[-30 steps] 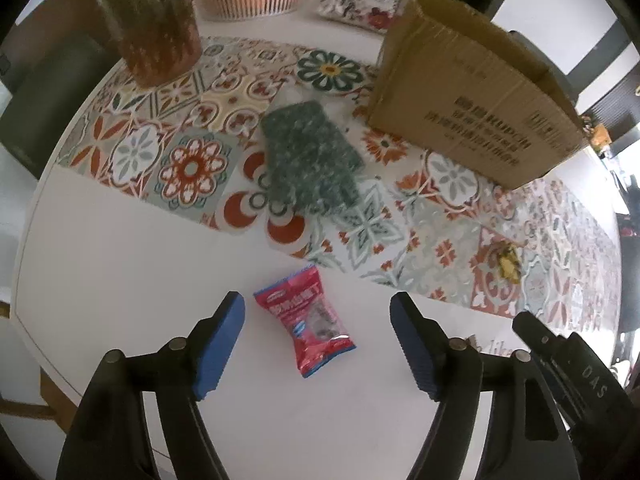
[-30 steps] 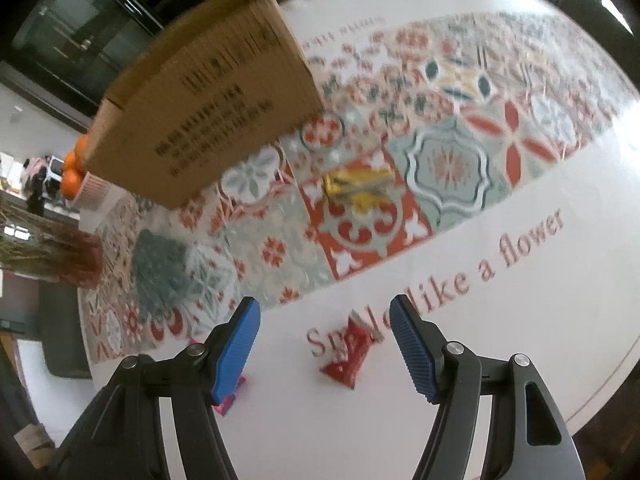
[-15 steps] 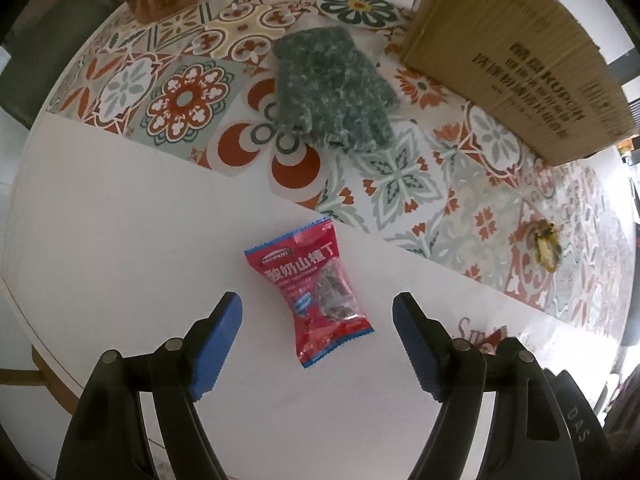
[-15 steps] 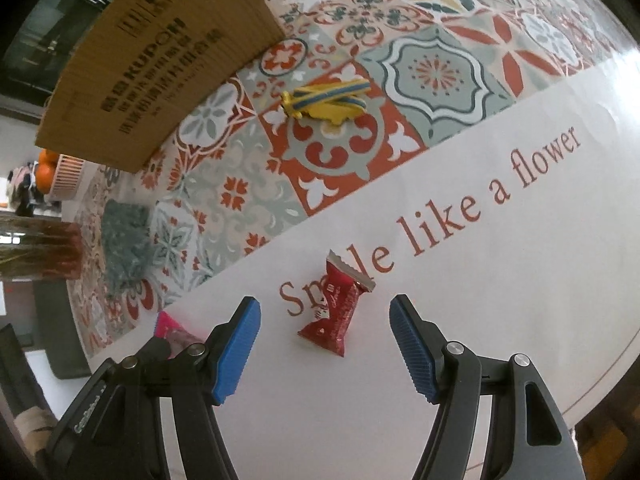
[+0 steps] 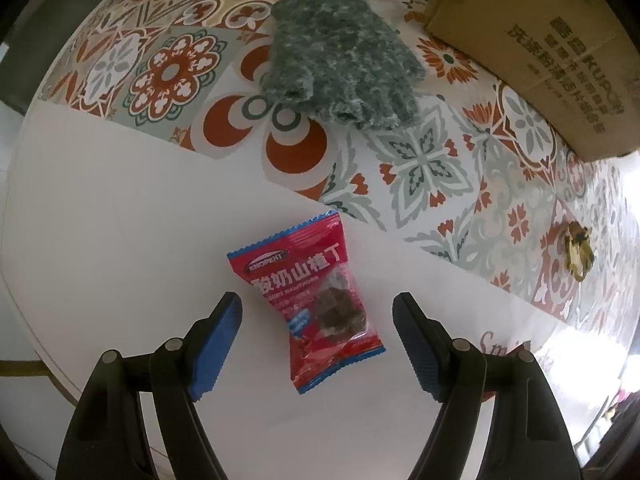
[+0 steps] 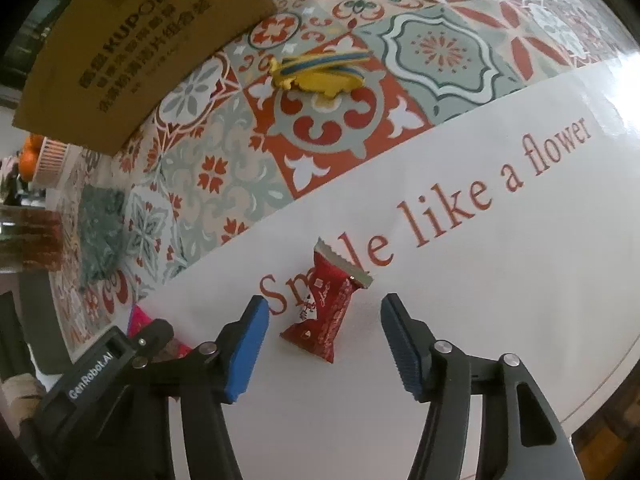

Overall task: Organize soft objects
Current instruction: 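Grasp the red candy packet with the left tool while the right tool grasps the small red candy, then carry the candy packet with the left tool while the right tool carries the small candy to the box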

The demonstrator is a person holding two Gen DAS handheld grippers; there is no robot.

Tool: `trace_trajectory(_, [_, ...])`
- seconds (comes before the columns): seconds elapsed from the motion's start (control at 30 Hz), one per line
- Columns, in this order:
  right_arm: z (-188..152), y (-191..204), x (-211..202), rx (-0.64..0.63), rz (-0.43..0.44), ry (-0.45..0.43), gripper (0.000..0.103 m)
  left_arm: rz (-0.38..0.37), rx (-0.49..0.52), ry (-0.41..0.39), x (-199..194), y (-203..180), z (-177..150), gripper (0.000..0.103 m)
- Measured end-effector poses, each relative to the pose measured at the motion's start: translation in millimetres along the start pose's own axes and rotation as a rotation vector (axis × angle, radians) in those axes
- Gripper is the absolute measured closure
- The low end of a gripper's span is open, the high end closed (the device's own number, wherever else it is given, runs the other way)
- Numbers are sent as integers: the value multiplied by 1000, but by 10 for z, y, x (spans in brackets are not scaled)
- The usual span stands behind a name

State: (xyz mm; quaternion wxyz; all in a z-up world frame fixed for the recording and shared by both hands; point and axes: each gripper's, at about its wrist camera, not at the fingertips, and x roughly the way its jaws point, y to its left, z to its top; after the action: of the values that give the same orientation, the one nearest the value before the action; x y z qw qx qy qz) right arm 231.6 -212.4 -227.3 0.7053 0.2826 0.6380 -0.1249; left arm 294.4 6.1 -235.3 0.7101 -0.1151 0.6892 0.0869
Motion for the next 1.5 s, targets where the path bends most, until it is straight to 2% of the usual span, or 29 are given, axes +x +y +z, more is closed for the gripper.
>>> trace_trajectory(0.13, [-30, 73, 79, -10, -4, 4, 48, 20, 17, 2, 68, -18, 27, 26])
trace_trajectory(0.23, [-27, 121, 92, -24, -12, -3, 58, 18, 12, 16, 143, -32, 35, 29])
trace_trajectory(0.3, [-47, 179, 102, -55, -34, -7, 67, 30, 26, 3, 155, -63, 31, 31])
trace_trajectory(0.37, [-61, 220, 107, -84, -33, -9, 71, 35, 42, -14, 164, -103, 40, 33])
trace_trajectory(0.53, [-97, 317, 128, -123, -36, -20, 75, 28, 109, -72, 119, -236, 52, 53])
trace_trajectory(0.67, [-116, 324, 102, -159, -19, -29, 77, 10, 159, -97, 83, -257, 60, 59])
trace_trajectory(0.73, [-114, 256, 83, -172, -12, -33, 77, -11, 178, -110, 78, -272, 40, 67])
trace_trajectory(1.03, [-143, 166, -18, -240, 4, -63, 77, -87, 250, -152, 32, -259, -178, 70])
trace_trajectory(1.2, [-138, 175, -152, -281, 5, -96, 77, -122, 269, -170, -109, -133, -341, 70])
trace_trajectory(1.5, [-122, 205, -349, -331, 36, -148, 77, -172, 300, -243, -420, 28, -408, 70])
